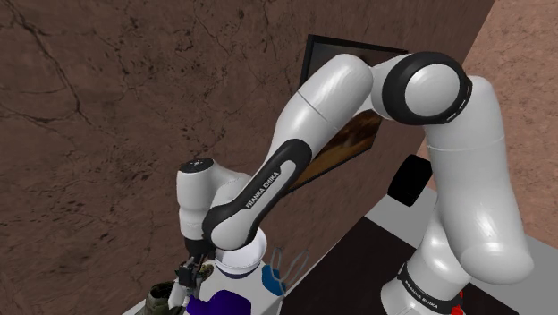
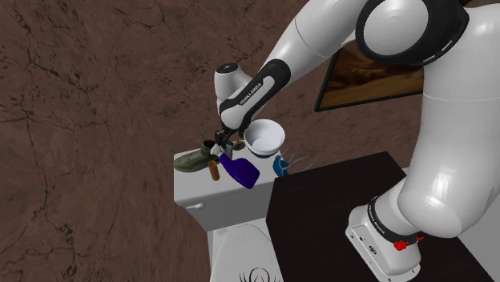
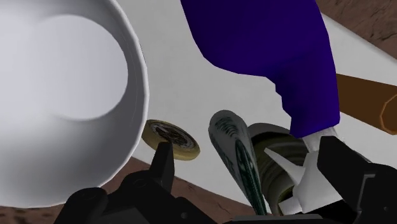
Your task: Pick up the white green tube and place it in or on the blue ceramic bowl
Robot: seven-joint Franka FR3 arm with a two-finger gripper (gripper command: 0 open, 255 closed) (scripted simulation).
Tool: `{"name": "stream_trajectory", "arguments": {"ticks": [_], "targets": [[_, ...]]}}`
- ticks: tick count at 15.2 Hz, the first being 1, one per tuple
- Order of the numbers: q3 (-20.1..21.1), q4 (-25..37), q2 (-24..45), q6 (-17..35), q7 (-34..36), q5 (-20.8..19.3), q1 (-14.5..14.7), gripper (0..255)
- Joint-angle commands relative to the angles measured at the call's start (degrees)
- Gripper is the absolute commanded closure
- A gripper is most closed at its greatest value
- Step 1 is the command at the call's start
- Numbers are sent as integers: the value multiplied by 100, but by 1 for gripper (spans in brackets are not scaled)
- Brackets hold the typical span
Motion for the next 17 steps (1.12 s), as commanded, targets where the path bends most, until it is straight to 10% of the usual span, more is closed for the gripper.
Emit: {"name": "stream_trajectory", "arguments": {"ticks": [1, 11, 12, 17], "targets": [[-51, 41, 148, 108, 43, -59, 53, 0], [-112, 75, 316, 242, 86, -121, 109, 0], [-112, 75, 316, 242, 86, -121, 109, 255], [-112, 75, 317, 242, 86, -121, 109, 255]]}}
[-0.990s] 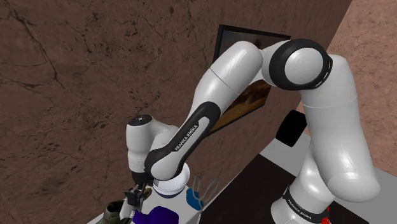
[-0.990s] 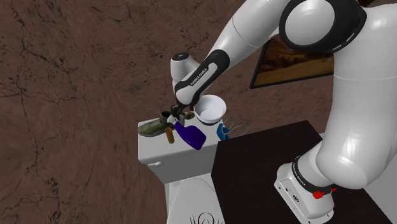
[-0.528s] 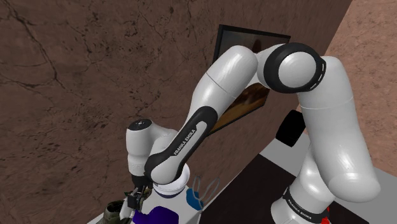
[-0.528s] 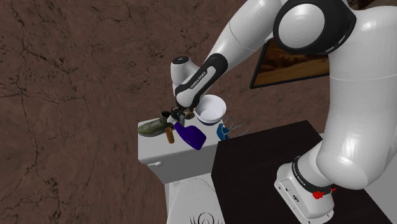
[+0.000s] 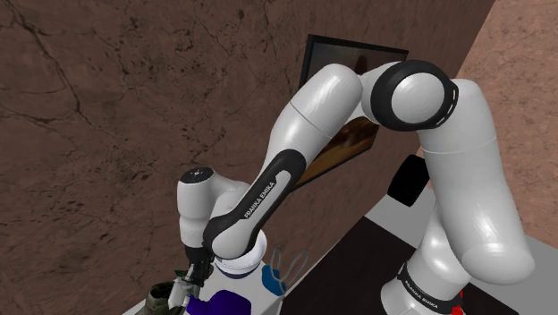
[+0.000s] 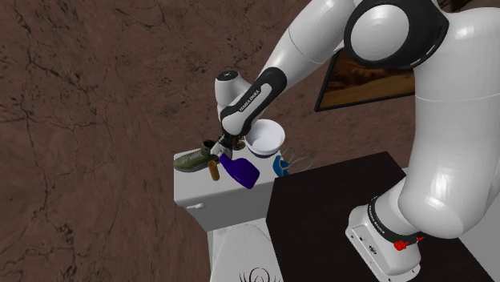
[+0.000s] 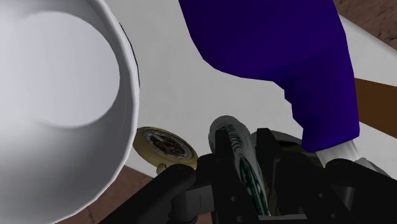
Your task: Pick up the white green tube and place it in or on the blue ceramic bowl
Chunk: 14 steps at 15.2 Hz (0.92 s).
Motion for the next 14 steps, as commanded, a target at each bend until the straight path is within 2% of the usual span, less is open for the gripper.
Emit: {"name": "stream_trajectory", "arguments": {"ticks": [1, 4, 14], "targets": [[-1, 0, 4, 0, 0, 0, 1, 255], [-1, -1, 4, 2, 0, 0, 0, 255], [238, -123, -655, -526, -141, 259, -185, 255]]}}
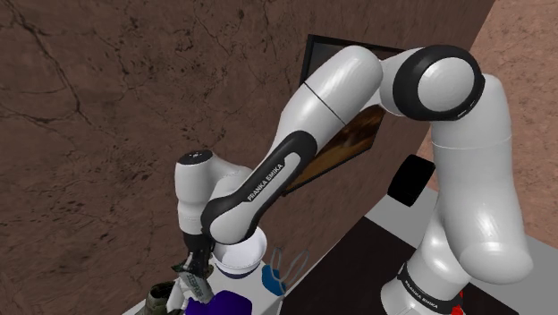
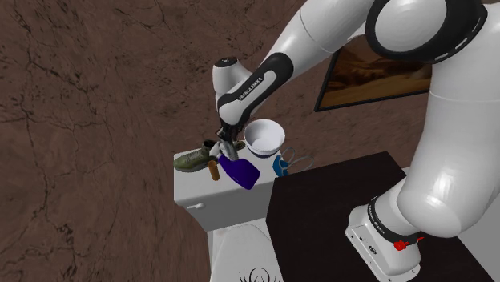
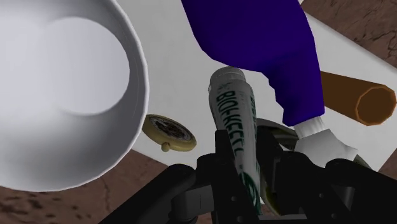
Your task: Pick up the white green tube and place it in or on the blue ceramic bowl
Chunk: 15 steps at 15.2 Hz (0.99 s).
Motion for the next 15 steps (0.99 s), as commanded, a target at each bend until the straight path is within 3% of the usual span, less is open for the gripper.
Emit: {"name": "stream_trajectory", "arguments": {"ticks": [1, 15], "targets": [[51, -13, -146, -130, -46, 64, -48, 255], [300, 46, -965, -970, -261, 458, -242, 255]]}}
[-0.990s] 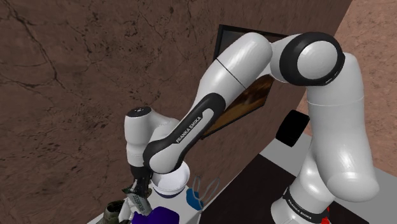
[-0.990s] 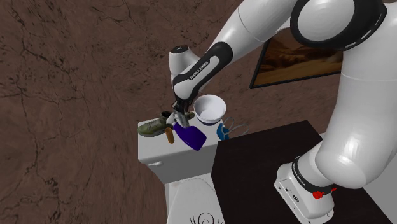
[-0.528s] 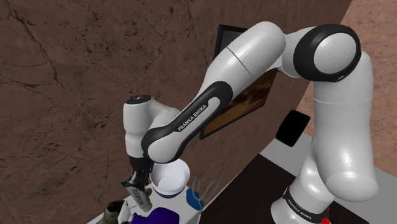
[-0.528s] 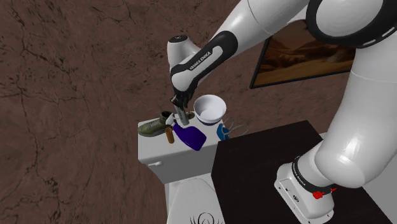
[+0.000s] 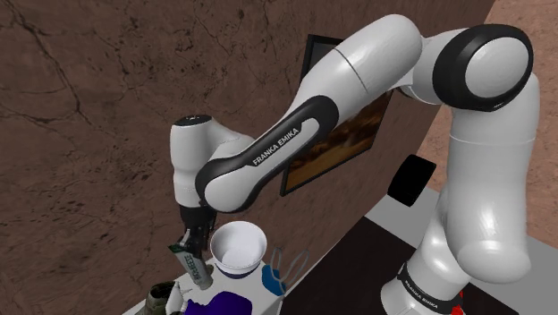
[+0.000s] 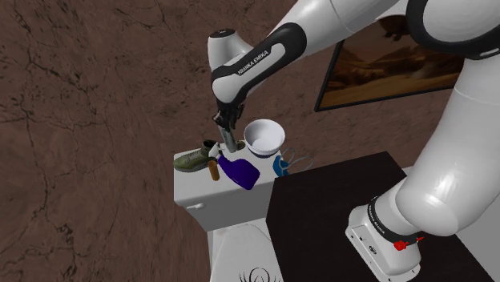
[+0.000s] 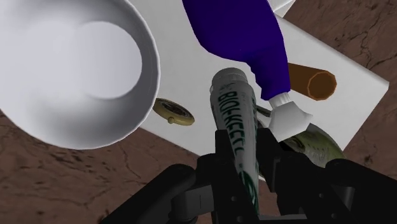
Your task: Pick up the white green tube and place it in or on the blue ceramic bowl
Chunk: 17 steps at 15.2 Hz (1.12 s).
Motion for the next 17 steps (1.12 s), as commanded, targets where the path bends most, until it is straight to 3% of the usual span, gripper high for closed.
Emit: {"name": "stream_trajectory", "arguments": {"ticks": [1, 11, 17], "targets": [[34, -6, -144, -130, -44, 70, -35, 255], [130, 190, -609, -759, -167, 302, -117, 255], [-51, -544, -1492, -874, -1099, 730, -660, 255]]}}
